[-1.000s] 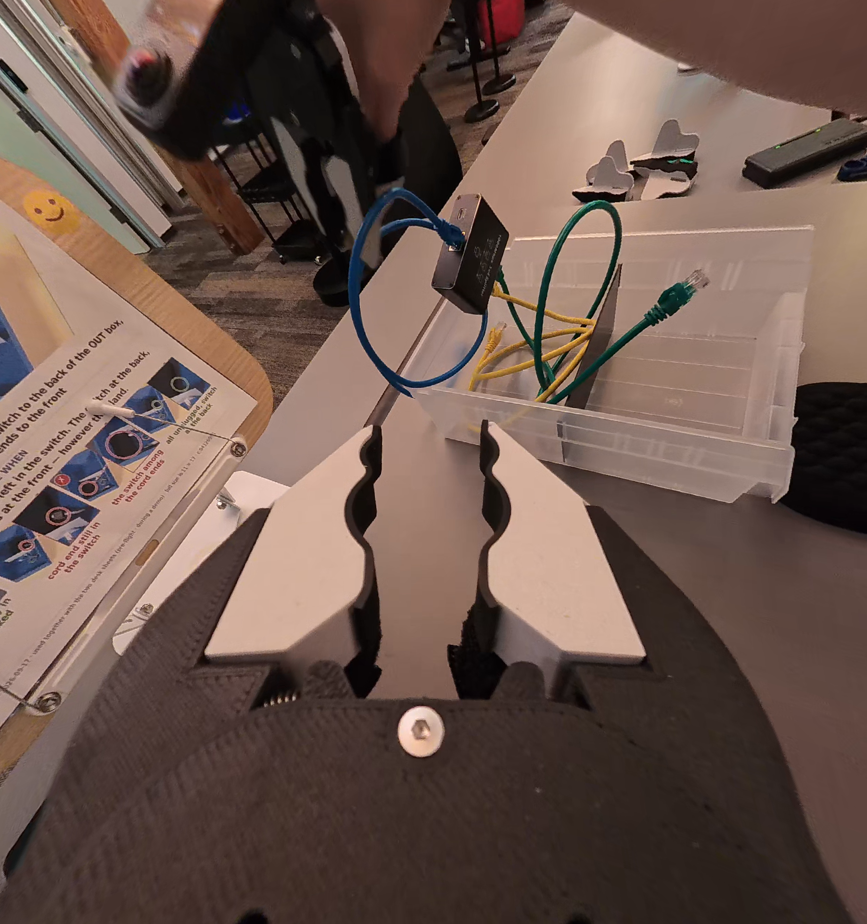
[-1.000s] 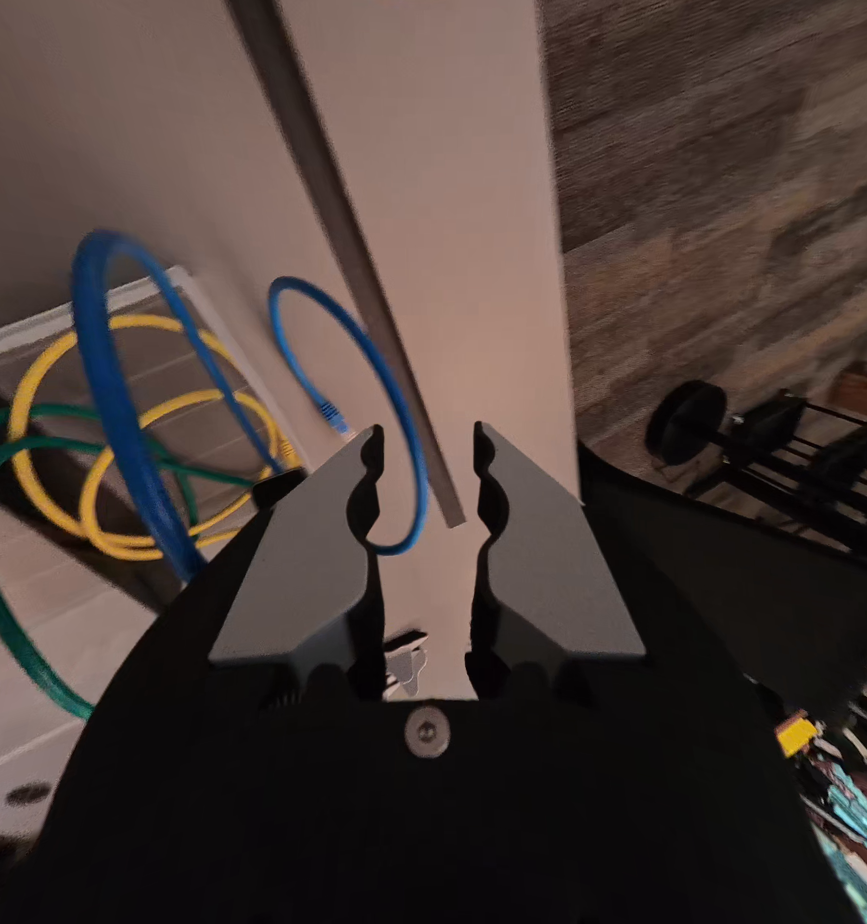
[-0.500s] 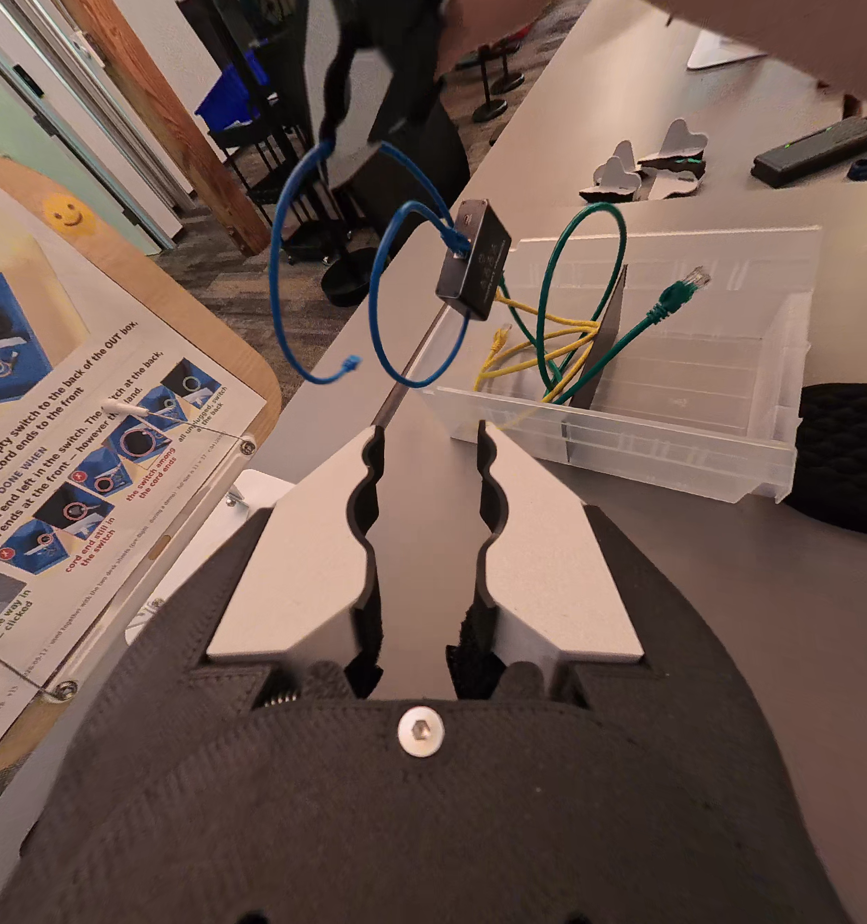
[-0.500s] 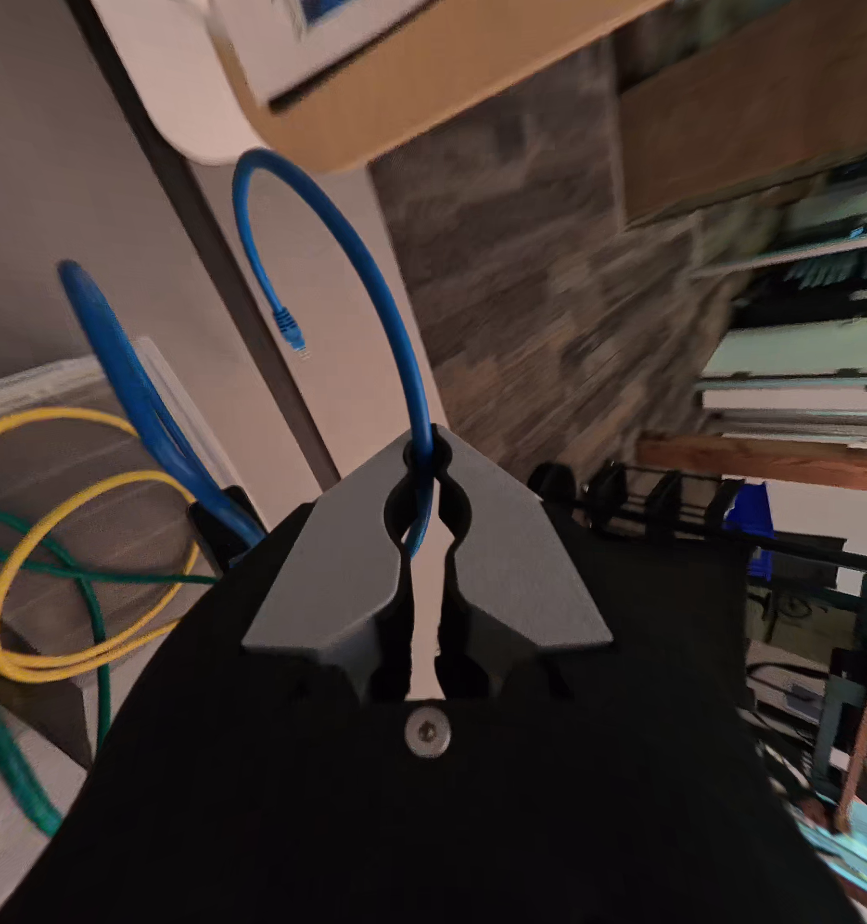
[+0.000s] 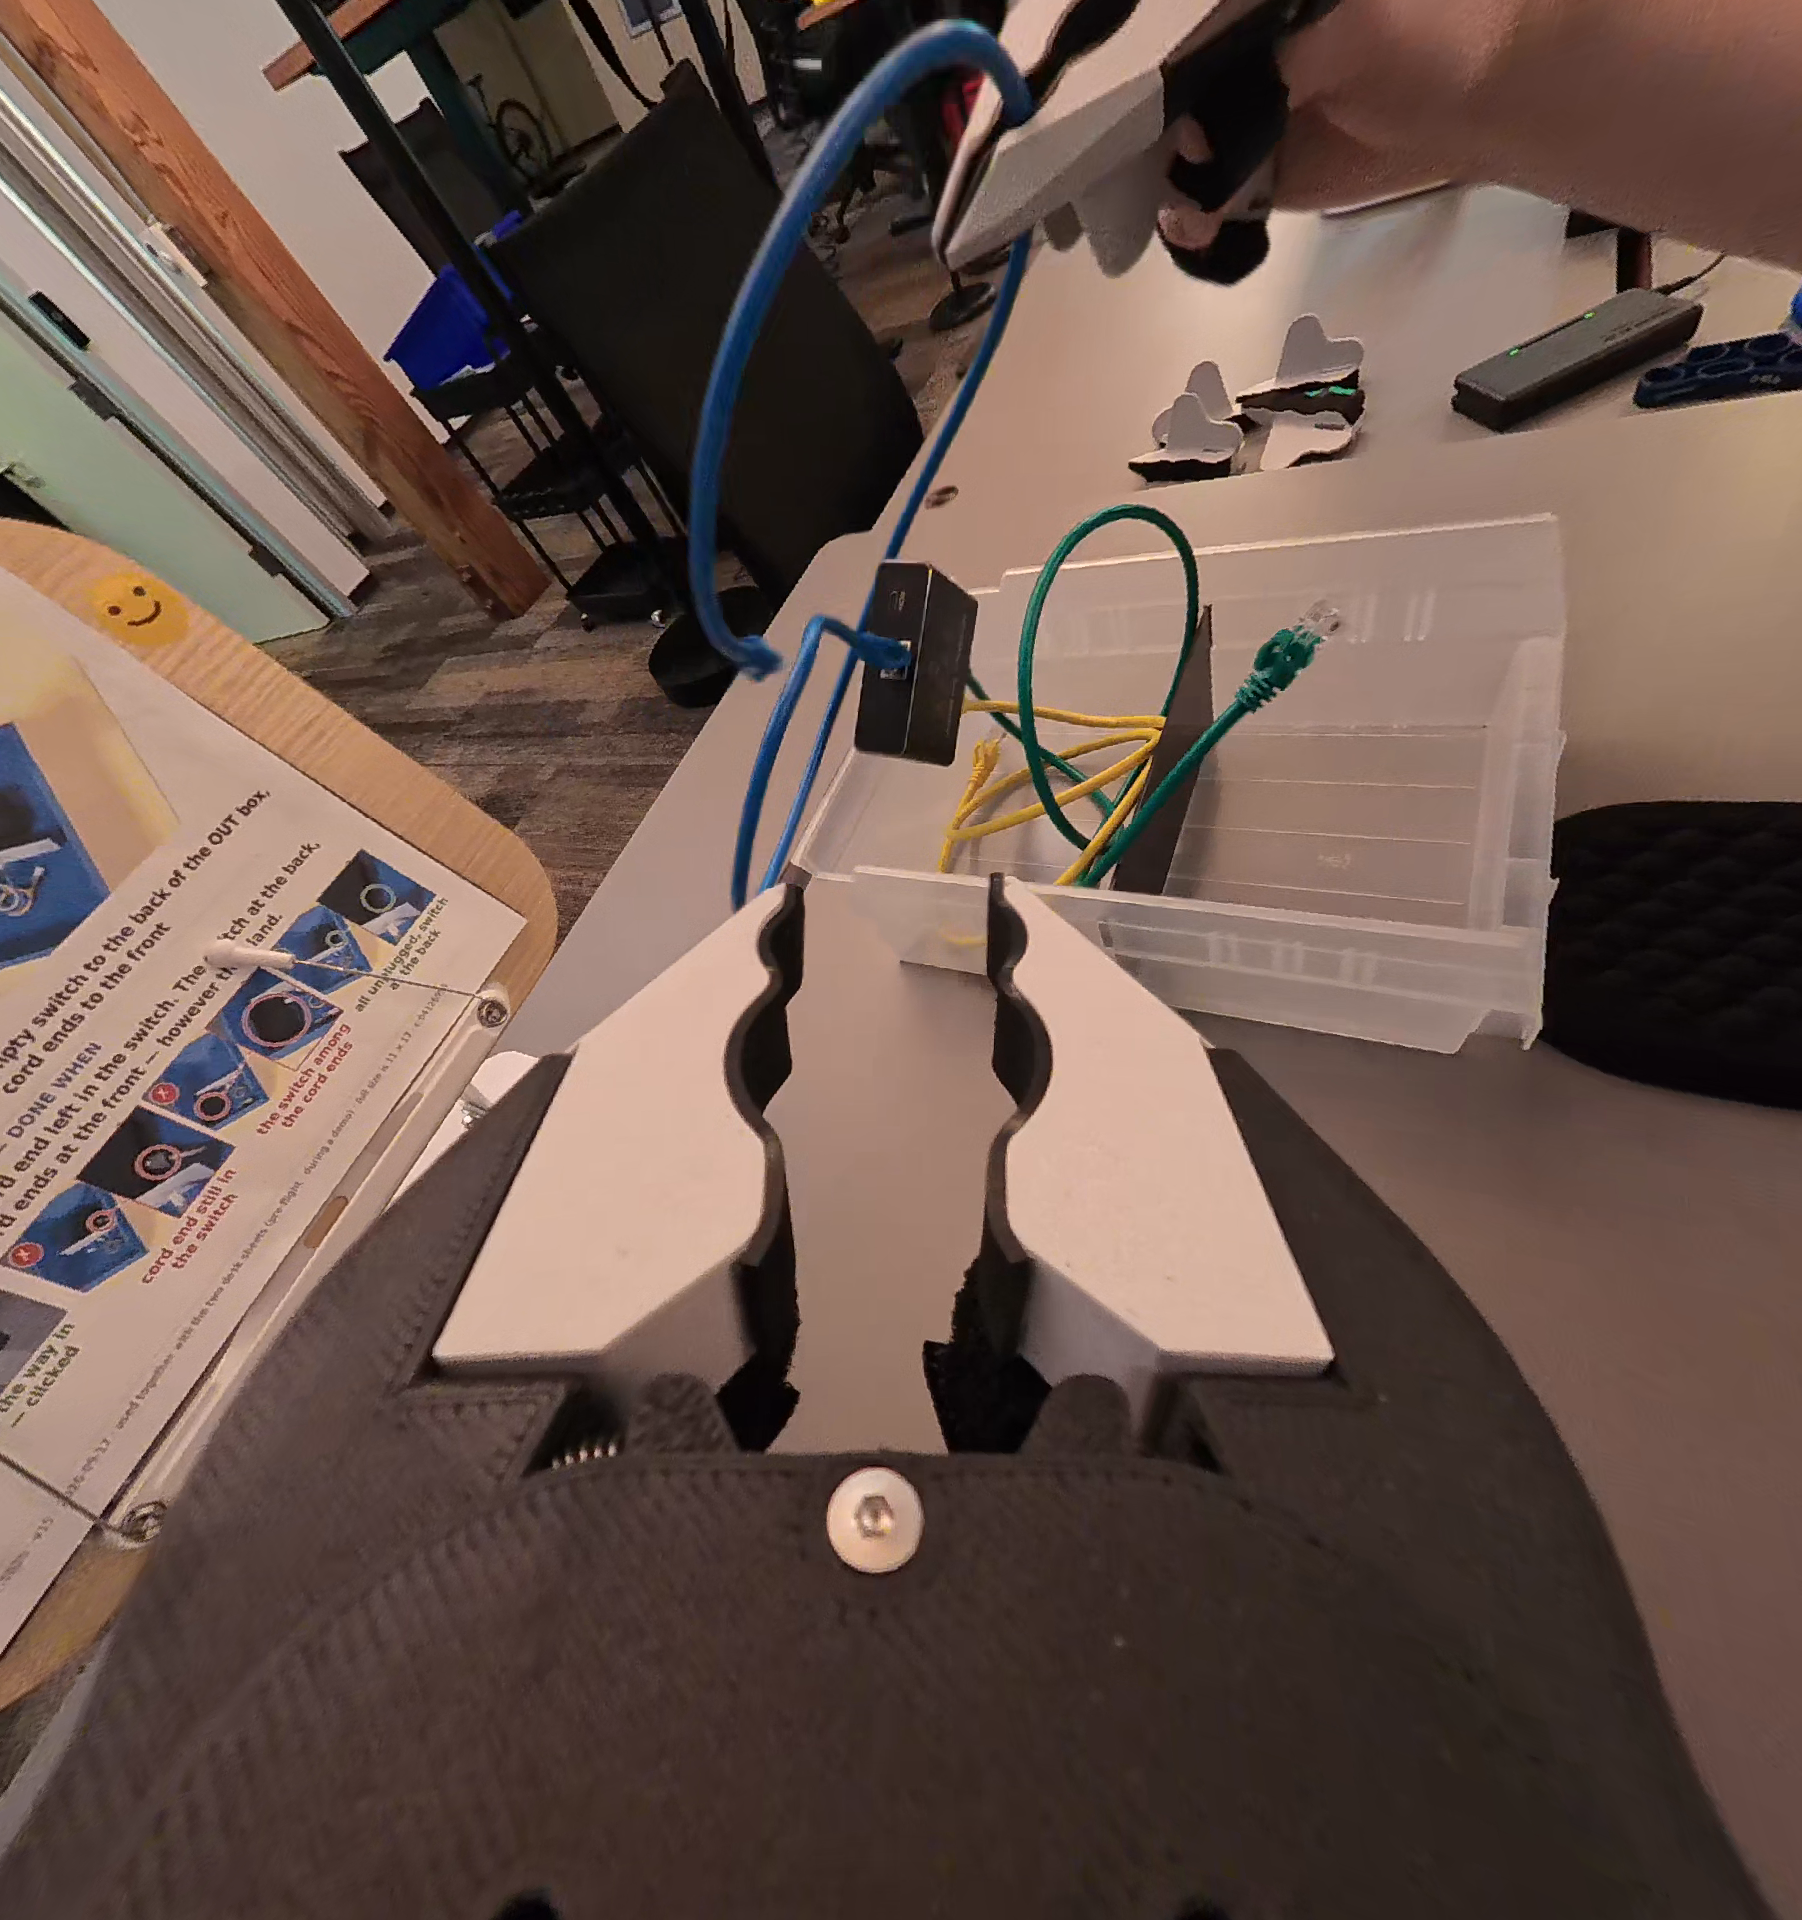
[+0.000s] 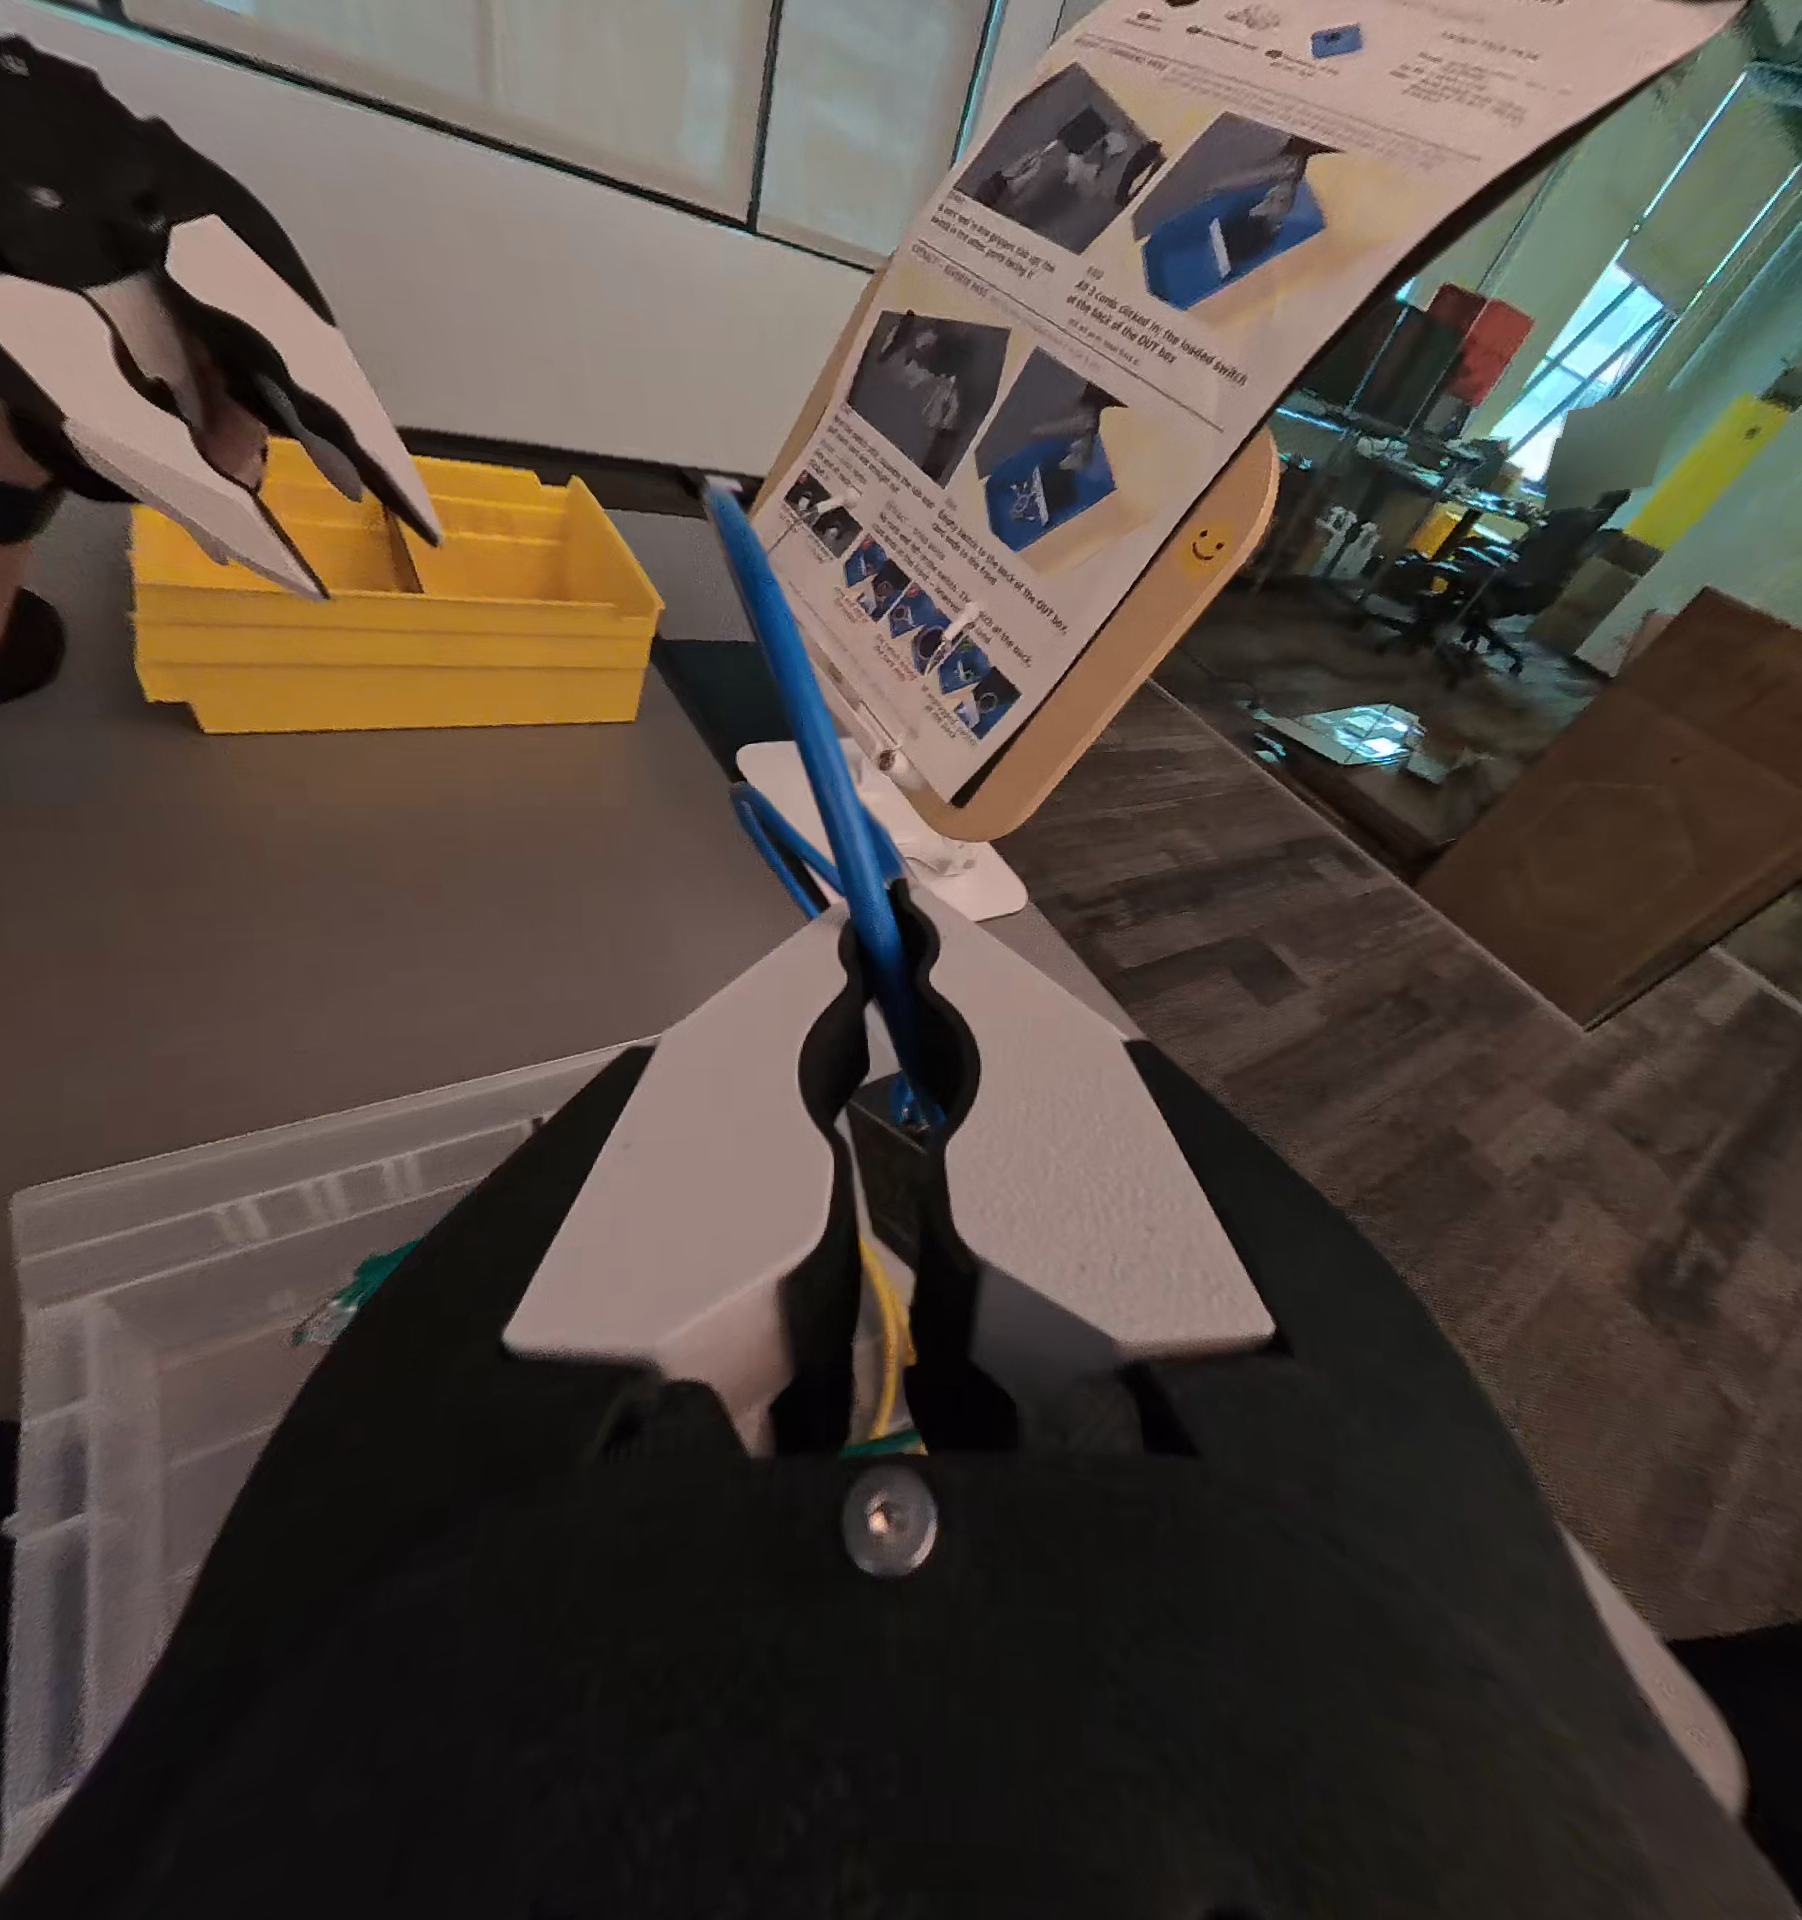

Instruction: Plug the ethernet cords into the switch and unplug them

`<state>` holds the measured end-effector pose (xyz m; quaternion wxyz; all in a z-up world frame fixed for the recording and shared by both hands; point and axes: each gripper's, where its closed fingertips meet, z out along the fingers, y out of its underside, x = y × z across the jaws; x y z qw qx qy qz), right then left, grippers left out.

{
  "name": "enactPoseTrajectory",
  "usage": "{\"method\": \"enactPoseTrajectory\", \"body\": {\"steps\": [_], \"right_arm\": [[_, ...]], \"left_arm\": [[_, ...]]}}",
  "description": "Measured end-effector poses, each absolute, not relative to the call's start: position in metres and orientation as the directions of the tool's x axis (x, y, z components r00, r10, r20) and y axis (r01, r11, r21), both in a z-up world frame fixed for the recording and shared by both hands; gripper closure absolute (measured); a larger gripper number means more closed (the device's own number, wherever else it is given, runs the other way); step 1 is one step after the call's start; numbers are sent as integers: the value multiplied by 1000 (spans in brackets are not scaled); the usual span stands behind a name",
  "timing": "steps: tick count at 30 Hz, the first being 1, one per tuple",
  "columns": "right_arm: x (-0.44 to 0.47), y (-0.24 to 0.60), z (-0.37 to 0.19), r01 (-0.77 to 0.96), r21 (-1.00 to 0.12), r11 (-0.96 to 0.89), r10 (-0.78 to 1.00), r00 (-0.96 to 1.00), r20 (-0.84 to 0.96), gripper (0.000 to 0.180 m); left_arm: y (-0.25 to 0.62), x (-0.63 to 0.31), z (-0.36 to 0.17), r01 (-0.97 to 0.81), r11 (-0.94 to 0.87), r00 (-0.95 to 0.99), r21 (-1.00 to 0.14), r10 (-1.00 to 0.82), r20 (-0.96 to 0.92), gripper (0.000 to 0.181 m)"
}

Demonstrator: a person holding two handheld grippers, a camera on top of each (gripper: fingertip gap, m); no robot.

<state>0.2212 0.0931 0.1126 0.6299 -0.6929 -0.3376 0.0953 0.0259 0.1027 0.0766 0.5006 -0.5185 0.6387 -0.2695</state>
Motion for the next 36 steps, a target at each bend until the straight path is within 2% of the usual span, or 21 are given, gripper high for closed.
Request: {"method": "enactPoseTrajectory", "body": {"steps": [3,6,9,13,21,23,26,32,36], "right_arm": [[223,85,99,307,-952,-10,617,750,236,180],[227,78,54,420,-894,-155,668,712,218,180],[242,75,9,551,-775,-309,670,705,234,180],[244,57,-51,688,-554,-469,742,647,176,179],[223,55,-55,751,-517,-411,776,585,233,180],[228,51,-61,771,-454,-446,775,587,235,177],[230,39,-71,777,-358,-518,784,599,165,161],[197,43,-33,692,-467,-550,791,611,-25,159],[184,54,-2,704,-506,-498,807,590,26,159]], "left_arm": [[98,27,77,-389,326,27,-862,-931,-364,147],[94,27,77,-391,338,18,-856,-927,-374,147],[92,26,77,-390,342,12,-855,-926,-377,147],[92,26,78,-386,341,10,-857,-927,-374,147],[87,28,75,-394,354,-13,-848,-925,-380,147],[87,28,74,-394,354,-14,-848,-925,-379,147],[88,28,75,-394,351,-12,-850,-926,-376,147],[90,26,75,-393,343,-9,-853,-929,-369,147],[94,24,73,-402,337,-4,-852,-931,-366,147]]}}
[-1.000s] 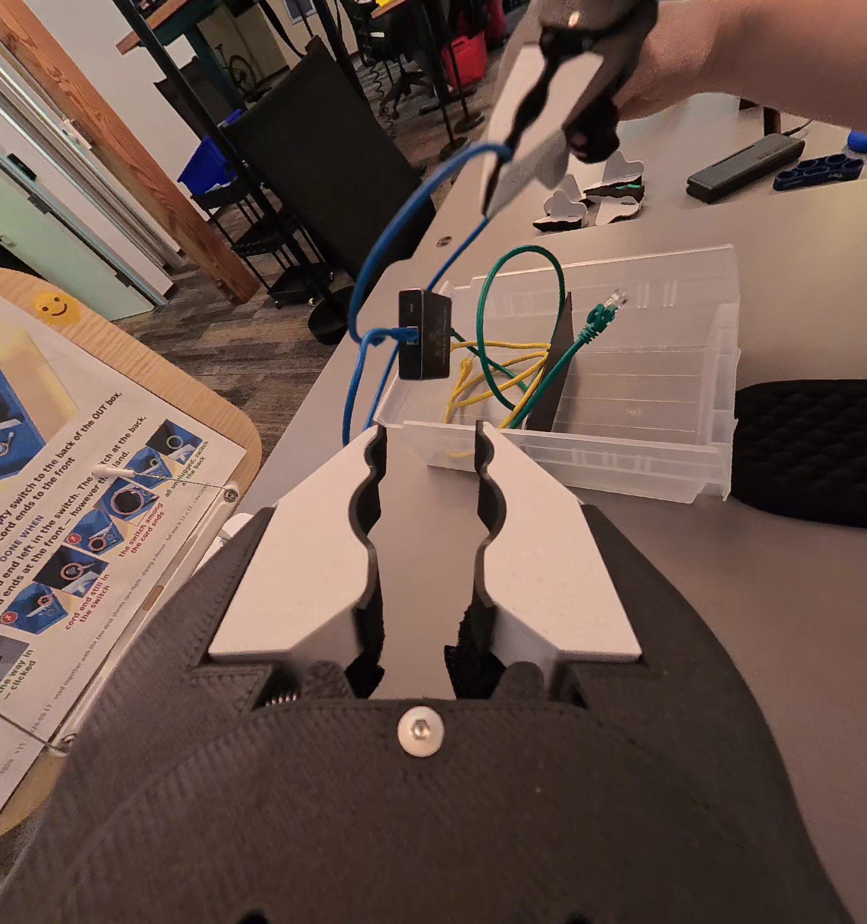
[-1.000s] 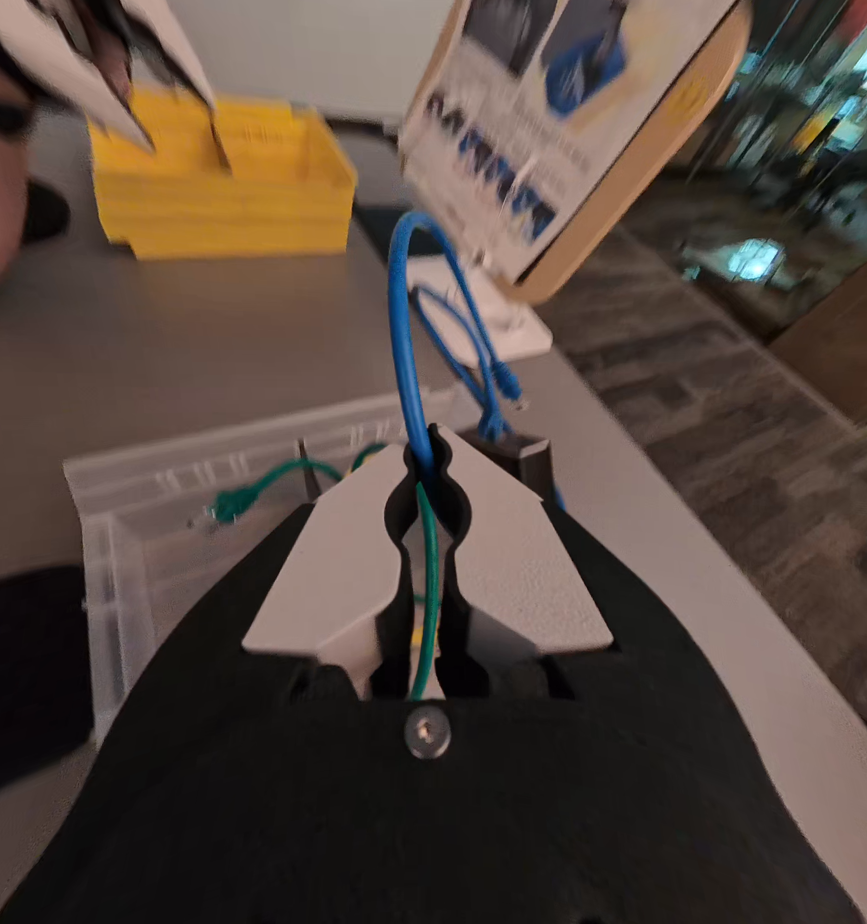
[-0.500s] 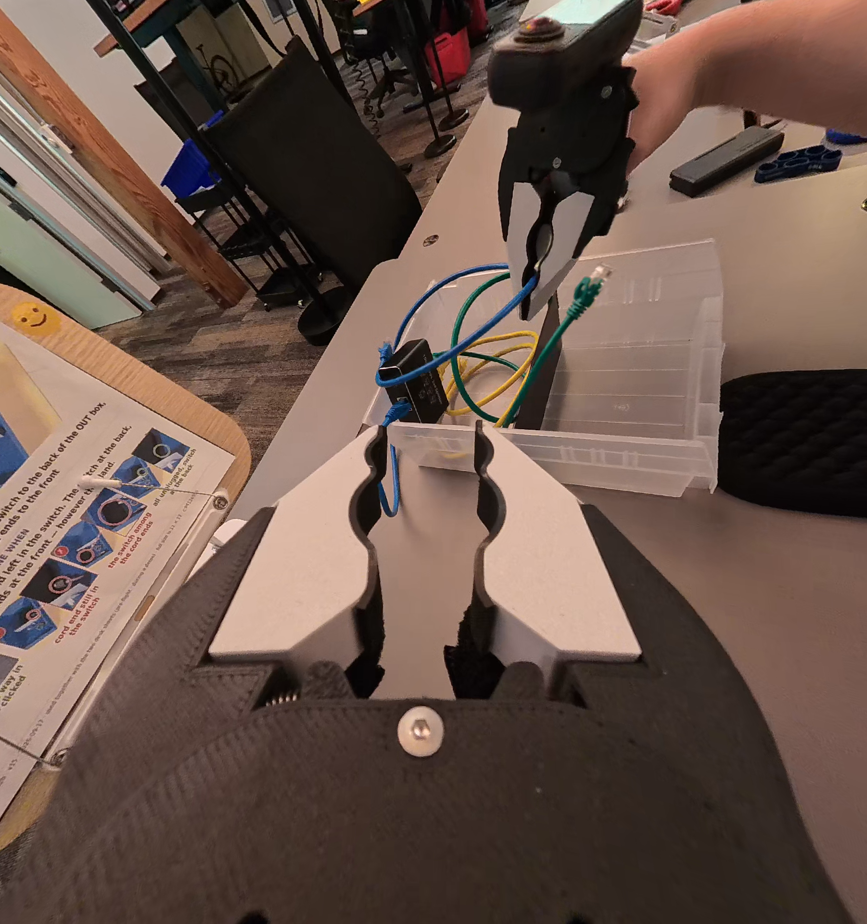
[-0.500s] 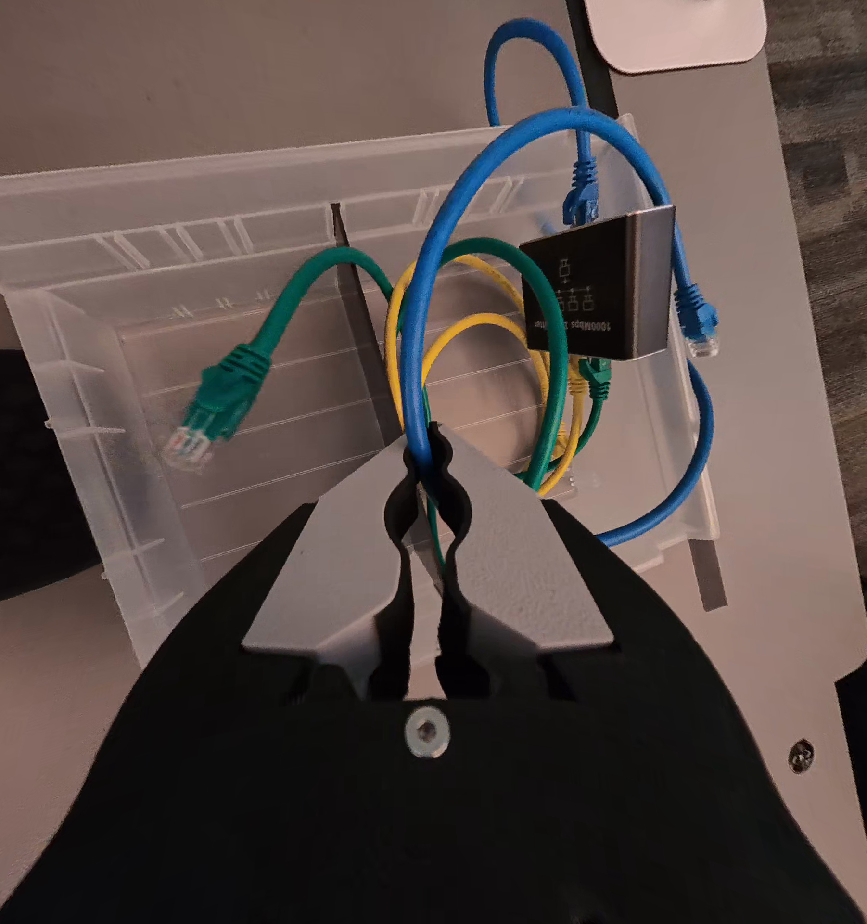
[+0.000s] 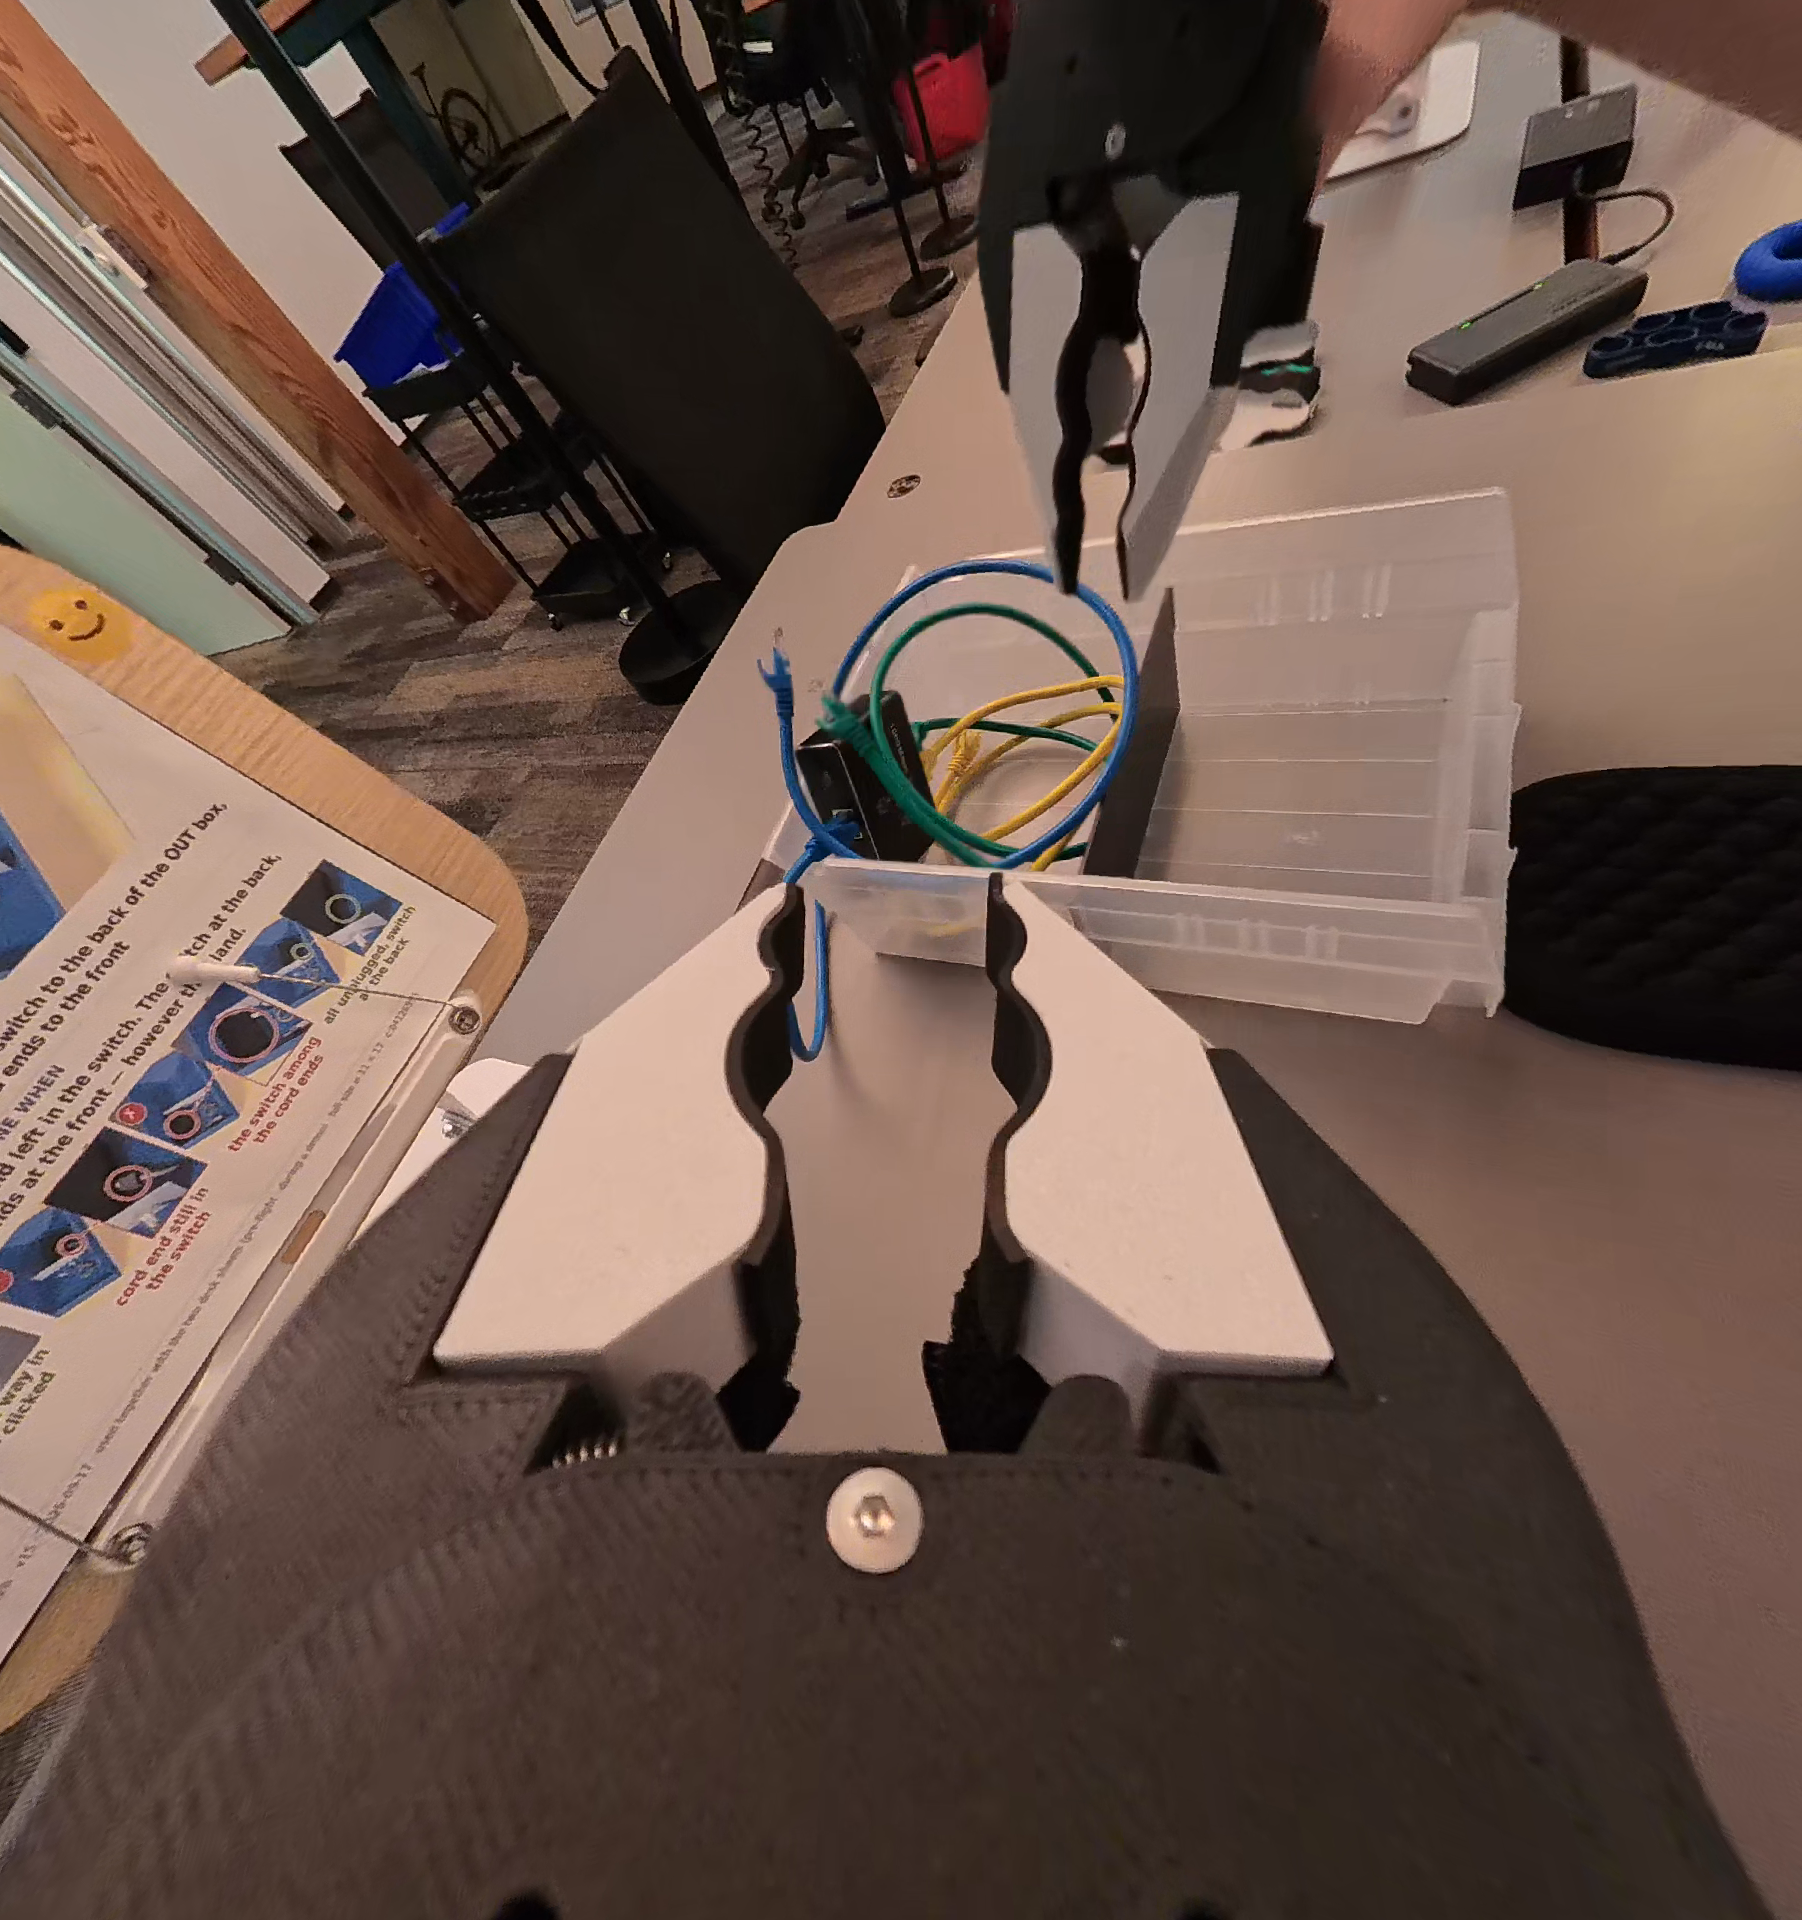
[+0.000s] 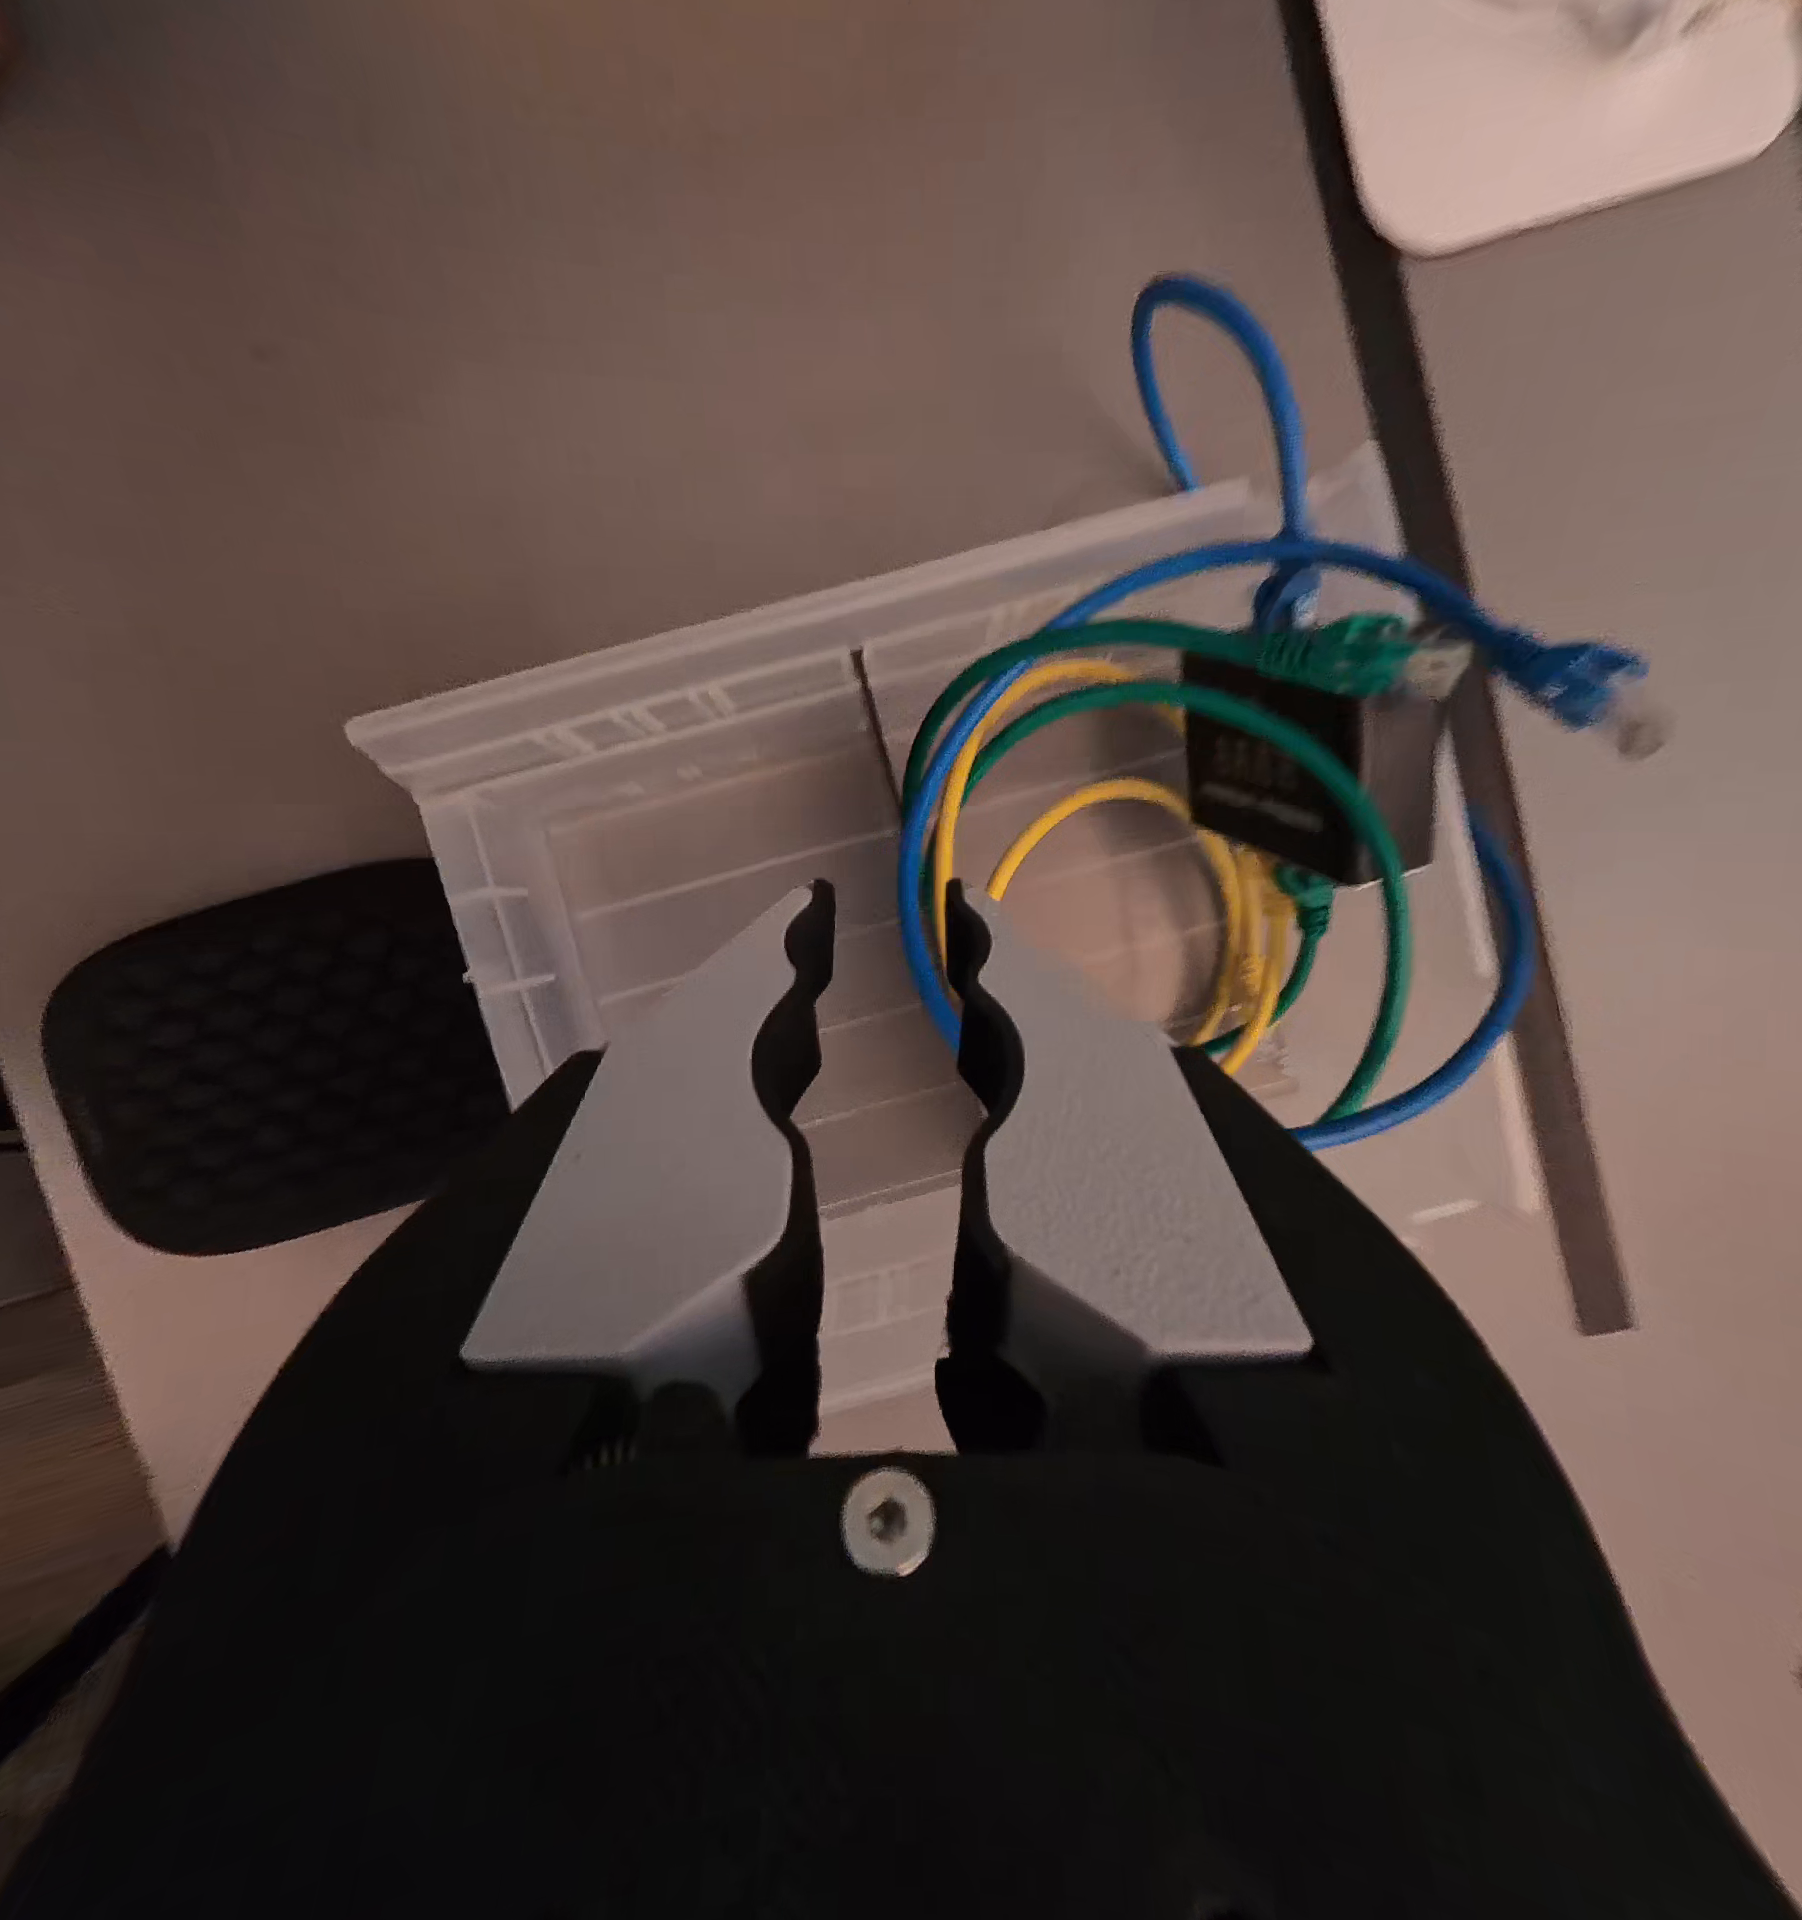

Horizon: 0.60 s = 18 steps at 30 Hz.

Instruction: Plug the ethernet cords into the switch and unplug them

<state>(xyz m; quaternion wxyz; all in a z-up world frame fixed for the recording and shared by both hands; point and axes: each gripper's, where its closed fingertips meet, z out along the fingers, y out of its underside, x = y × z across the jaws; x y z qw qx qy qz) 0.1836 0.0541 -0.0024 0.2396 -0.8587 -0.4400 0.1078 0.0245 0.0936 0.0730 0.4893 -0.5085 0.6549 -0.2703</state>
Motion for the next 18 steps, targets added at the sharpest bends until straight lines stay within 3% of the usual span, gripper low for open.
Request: {"method": "enactPoseTrajectory", "body": {"steps": [5,8,12,15,18], "right_arm": [[185,78,47,693,-643,-326,703,633,325,158],[226,89,82,606,-759,-238,400,773,492,151],[281,75,72,175,-913,-369,99,984,149,103],[279,71,59,-62,-908,-414,3,998,-70,105],[282,63,7,-109,-775,-622,-88,994,-69,109]], "left_arm": [[98,17,79,-382,323,12,-866,-935,-354,147],[103,10,86,-364,308,45,-879,-937,-347,144],[109,-2,107,-310,271,128,-911,-938,-322,140],[108,-9,123,-257,232,183,-938,-941,-283,139],[105,-13,125,-257,170,221,-951,-948,-229,133]]}}
